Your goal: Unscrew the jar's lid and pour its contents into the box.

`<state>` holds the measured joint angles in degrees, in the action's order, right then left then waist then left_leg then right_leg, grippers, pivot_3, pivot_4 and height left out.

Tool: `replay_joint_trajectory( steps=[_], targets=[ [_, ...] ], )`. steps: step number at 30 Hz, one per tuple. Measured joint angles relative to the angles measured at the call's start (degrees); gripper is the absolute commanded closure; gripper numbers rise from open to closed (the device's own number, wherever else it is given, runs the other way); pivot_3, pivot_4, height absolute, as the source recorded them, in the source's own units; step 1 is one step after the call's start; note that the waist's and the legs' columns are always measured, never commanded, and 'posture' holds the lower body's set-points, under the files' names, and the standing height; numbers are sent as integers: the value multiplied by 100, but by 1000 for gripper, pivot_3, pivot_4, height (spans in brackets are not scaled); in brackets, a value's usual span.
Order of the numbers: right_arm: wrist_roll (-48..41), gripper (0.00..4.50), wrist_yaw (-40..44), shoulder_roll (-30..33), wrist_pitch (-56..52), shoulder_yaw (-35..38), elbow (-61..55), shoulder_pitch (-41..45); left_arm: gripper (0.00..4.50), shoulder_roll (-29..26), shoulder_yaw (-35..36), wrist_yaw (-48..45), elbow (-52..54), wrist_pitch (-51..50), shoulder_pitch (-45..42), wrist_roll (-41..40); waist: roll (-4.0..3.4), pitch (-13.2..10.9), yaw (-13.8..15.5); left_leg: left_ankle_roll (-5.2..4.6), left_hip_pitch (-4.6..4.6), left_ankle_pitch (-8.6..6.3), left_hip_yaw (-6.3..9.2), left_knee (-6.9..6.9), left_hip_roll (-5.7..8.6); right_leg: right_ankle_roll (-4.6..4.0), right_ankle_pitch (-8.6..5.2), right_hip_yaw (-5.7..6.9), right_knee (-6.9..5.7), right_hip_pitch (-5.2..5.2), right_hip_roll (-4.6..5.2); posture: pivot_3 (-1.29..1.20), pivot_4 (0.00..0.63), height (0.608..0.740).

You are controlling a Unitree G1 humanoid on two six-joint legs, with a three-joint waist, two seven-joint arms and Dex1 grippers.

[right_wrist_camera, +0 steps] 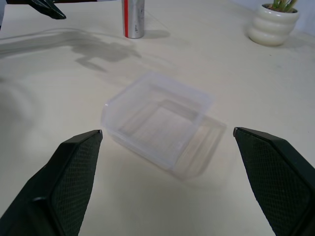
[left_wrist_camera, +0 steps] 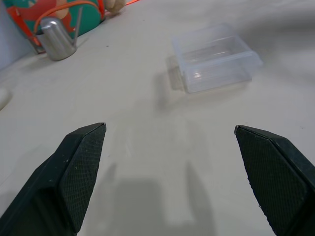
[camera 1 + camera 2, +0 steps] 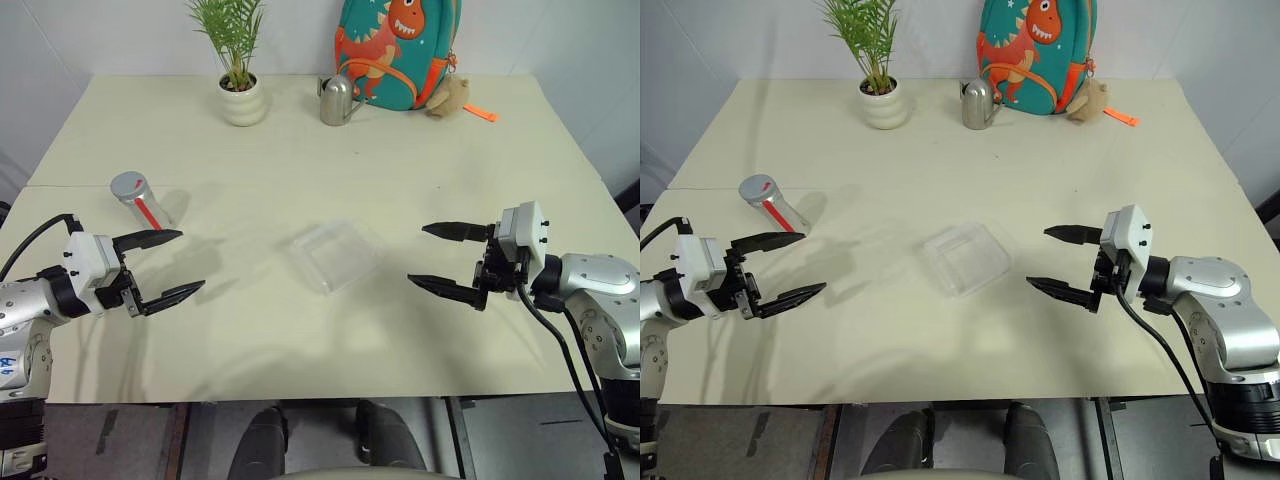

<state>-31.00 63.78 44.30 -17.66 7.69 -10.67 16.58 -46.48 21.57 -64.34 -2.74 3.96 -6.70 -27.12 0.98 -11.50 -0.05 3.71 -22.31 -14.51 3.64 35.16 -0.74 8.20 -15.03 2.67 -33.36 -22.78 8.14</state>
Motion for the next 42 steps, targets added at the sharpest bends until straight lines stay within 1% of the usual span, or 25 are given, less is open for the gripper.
replay_joint_trajectory(
  steps=[6,8,11,13,16,18,20,24,27,30,32,36,42],
  targets=[
    [94,0,126,-142,251,-122,209,52,35,176,80,393,243,50,286,45,0,0,-7,0,3,0,-1,1,-4,-1,0,-3,-5,0,-3,0,150,740],
    [145,0,128,-244,297,-203,233,117,35,400,273,745,457,48,506,49,0,0,-19,2,10,-2,-11,1,-6,-1,1,-14,-7,0,-6,0,150,740],
    [197,0,90,-428,294,-353,244,234,35,980,581,1549,860,29,1046,120,0,0,-18,0,15,-7,-23,4,-11,-1,1,-27,-10,0,-11,0,150,740],
    [197,0,-12,-535,228,-438,237,417,35,1637,800,2496,1119,31,1277,462,0,0,-4,-1,18,-9,-28,14,-11,1,2,-37,-14,0,-12,0,150,740],
    [141,0,-175,-732,10,-525,199,771,35,2549,881,3959,1452,-103,1398,1073,2,1,27,0,14,-10,-25,43,-13,-1,10,-40,-21,3,-19,0,150,740],
    [97,0,-257,-829,-115,-555,162,985,35,2860,724,4542,1600,-215,1367,1399,4,2,94,1,11,-11,-22,61,-19,-7,20,-40,-20,6,-30,0,150,740],
    [58,0,-322,-947,-257,-645,162,1221,35,3168,474,5139,1673,-311,1132,1810,5,2,156,1,8,-12,-21,81,-23,-11,26,-41,-18,12,-38,0,150,740],
    [-9,0,-361,-1085,-556,-796,152,1466,35,3676,127,6316,1837,-815,508,2531,7,4,159,-1,5,-11,-26,95,-27,-22,40,-48,-3,19,-44,0,150,740],
    [-129,0,-384,-1126,-808,-825,86,1653,35,3951,-111,7008,1781,-1162,102,2980,7,4,146,-1,5,-11,-25,92,-29,-15,44,-49,-7,14,-49,0,150,740],
    [-188,0,-369,-1137,-927,-911,7,1687,35,4132,-243,7511,1729,-1408,-217,3254,9,5,136,-4,5,-16,-25,88,-33,-17,43,-50,-19,6,-56,0,150,740],
    [-191,0,-359,-1148,-993,-961,6,1687,35,4147,-268,7721,1603,-1525,-425,3361,9,5,141,-6,2,-17,-25,85,-34,-16,41,-51,-18,2,-57,0,150,740],
    [-190,0,-351,-1268,-993,-984,-2,1688,35,4146,-443,8063,957,-1632,-944,3533,10,5,150,-6,-5,-19,-26,90,-32,-11,43,-51,-10,2,-57,0,150,740],
    [-175,0,-380,-1347,-994,-1013,-13,1688,35,4099,-431,8563,147,-1584,-1592,3631,10,5,149,-6,-5,-19,-26,89,-33,-10,44,-51,-11,1,-58,0,150,740]
  ],
)
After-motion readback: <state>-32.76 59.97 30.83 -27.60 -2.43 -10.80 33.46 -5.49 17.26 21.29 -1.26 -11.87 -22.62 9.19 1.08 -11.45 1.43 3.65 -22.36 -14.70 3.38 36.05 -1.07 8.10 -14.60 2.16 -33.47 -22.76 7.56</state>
